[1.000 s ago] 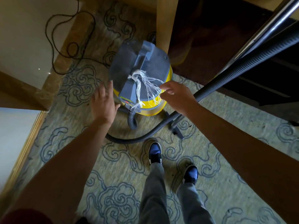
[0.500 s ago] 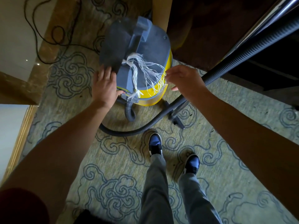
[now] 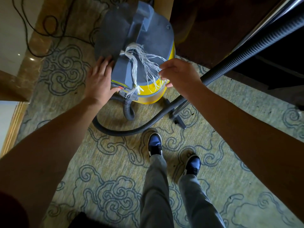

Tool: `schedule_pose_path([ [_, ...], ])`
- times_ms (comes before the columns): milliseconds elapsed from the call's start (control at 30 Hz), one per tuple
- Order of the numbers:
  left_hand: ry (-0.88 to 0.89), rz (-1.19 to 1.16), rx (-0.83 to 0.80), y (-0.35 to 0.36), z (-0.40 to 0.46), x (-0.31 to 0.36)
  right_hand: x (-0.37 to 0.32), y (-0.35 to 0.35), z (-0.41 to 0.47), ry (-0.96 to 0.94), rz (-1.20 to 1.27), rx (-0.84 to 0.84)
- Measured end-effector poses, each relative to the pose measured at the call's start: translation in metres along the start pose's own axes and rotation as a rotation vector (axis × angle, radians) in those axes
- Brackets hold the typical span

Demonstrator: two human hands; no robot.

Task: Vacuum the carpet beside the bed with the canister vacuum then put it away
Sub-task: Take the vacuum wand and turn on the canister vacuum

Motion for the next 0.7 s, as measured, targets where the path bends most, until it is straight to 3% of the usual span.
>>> schedule_pose_path([
  [433, 0.004, -0.013, 0.040, 0.006, 0.001, -0.005, -0.013, 0.004, 0.011, -0.005, -0.027, -0.006],
  [700, 0.035, 0.056, -0.036, 0.006, -0.002, -0.006, -0.043, -0.060, 0.018, -0.128, -0.442, 0.020],
])
Point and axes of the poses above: each hand's wrist, its own z-axis towards the middle knuckle, its own y-axis out of the palm, x = y × z, the point moved 10 cm from there along z, towards the middle knuckle, and after that the axes turned 11 degrees about -z, right-handed, at the moved point
